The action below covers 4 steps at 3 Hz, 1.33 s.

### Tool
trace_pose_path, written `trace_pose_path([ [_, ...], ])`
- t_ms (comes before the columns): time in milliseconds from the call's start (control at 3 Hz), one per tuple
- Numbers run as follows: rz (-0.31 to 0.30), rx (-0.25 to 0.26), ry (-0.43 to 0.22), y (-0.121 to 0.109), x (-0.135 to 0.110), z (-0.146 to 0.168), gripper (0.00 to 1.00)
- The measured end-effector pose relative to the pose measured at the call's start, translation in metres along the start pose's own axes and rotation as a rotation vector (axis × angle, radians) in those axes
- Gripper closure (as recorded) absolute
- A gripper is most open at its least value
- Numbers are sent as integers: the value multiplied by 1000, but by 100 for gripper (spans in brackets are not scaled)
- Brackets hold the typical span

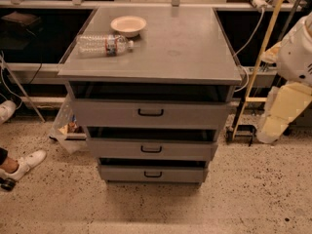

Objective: Open middle drawer

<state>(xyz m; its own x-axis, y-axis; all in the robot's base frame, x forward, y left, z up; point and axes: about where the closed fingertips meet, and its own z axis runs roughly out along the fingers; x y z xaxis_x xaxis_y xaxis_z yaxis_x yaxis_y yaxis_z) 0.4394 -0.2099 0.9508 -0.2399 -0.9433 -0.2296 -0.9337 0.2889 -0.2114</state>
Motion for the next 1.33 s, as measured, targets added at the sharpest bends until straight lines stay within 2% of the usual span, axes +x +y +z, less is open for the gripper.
trace_pose_path([
  [333, 87, -84, -36, 14, -5, 79, 0],
  [667, 173, -155, -14, 32, -10, 186, 0],
  [1000, 233, -161, 6, 33, -17, 278, 0],
  [1333, 254, -164, 11, 26, -29, 353, 0],
])
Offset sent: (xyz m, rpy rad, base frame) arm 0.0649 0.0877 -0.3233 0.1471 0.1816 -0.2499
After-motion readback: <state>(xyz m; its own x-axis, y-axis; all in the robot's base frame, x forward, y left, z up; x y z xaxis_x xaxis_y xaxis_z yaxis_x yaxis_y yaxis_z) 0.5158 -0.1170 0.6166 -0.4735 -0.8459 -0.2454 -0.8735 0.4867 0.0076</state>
